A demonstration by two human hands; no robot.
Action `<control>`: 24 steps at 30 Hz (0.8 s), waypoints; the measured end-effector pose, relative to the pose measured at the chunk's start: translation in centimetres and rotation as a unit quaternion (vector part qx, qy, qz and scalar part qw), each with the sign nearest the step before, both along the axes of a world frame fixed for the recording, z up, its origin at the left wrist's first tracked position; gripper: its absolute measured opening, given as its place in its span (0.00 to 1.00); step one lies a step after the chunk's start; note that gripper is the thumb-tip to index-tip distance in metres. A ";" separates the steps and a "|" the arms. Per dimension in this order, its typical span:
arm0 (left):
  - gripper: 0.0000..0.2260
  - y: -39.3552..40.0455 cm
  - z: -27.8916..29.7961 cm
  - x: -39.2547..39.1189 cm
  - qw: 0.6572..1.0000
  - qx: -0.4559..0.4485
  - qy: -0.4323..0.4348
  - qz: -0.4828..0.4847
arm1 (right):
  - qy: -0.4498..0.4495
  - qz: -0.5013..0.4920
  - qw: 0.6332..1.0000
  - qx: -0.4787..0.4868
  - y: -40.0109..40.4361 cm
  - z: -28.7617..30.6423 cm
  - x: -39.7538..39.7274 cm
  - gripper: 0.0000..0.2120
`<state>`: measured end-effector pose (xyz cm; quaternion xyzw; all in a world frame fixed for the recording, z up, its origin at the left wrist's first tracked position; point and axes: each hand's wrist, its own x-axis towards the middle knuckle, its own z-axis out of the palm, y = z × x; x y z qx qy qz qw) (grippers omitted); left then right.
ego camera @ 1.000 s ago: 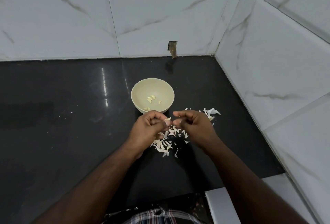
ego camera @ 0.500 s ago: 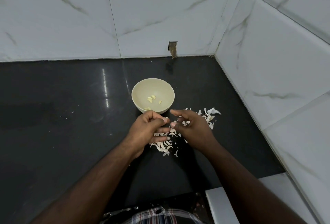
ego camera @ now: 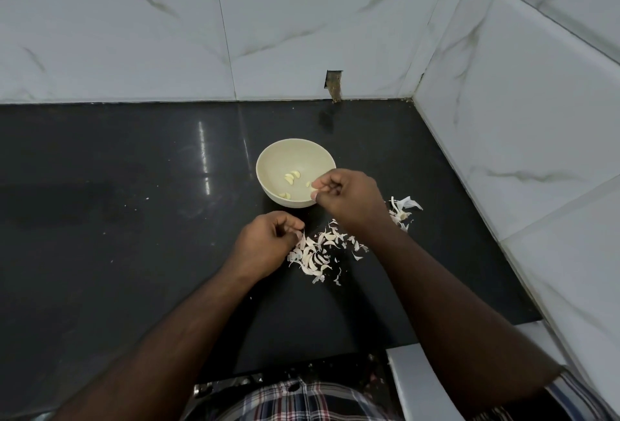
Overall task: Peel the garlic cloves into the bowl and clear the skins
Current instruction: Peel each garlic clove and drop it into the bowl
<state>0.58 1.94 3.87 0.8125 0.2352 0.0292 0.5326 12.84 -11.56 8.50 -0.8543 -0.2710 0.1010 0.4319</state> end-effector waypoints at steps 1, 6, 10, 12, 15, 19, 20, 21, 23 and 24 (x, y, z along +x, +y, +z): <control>0.09 0.0 0.1 -0.2 1.000 0.018 0.003 -0.010 | -0.004 0.007 1.000 -0.006 0.3 0.1 0.0 0.08; 0.09 0.0 0.2 -0.6 0.998 0.050 0.016 -0.028 | -0.021 -0.010 0.999 -0.028 -0.9 -0.1 -0.1 0.07; 0.04 -0.2 -0.3 -0.2 0.998 0.053 0.024 -0.027 | 0.006 0.030 0.979 -0.201 -3.3 -2.5 -0.8 0.07; 0.04 -0.5 -0.4 0.1 0.998 0.055 0.022 -0.028 | 0.005 0.033 0.969 -0.247 -3.7 -4.0 -1.2 0.08; 0.04 -1.0 -0.4 0.5 0.998 0.059 0.025 -0.030 | -0.023 0.021 0.967 -0.254 -3.6 -5.1 -1.4 0.06; 0.04 -1.4 -0.4 0.7 0.997 0.068 0.029 -0.032 | -0.061 0.039 0.967 -0.246 -3.1 -5.3 -1.9 0.08; 0.04 -1.5 -0.4 0.7 0.997 0.068 0.029 -0.032 | -0.057 0.049 0.966 -0.248 -3.0 -5.3 -2.1 0.08; 0.04 -1.5 -0.4 0.6 0.997 0.068 0.029 -0.031 | -0.053 0.055 0.967 -0.244 -3.0 -5.3 -2.3 0.08; 0.05 -1.6 -0.4 0.6 0.997 0.067 0.028 -0.026 | -0.032 0.045 0.971 -0.232 -3.0 -4.9 -2.6 0.07; 0.05 -1.5 -0.4 0.6 0.997 0.066 0.027 -0.022 | -0.021 0.037 0.974 -0.223 -3.2 -4.7 -2.6 0.06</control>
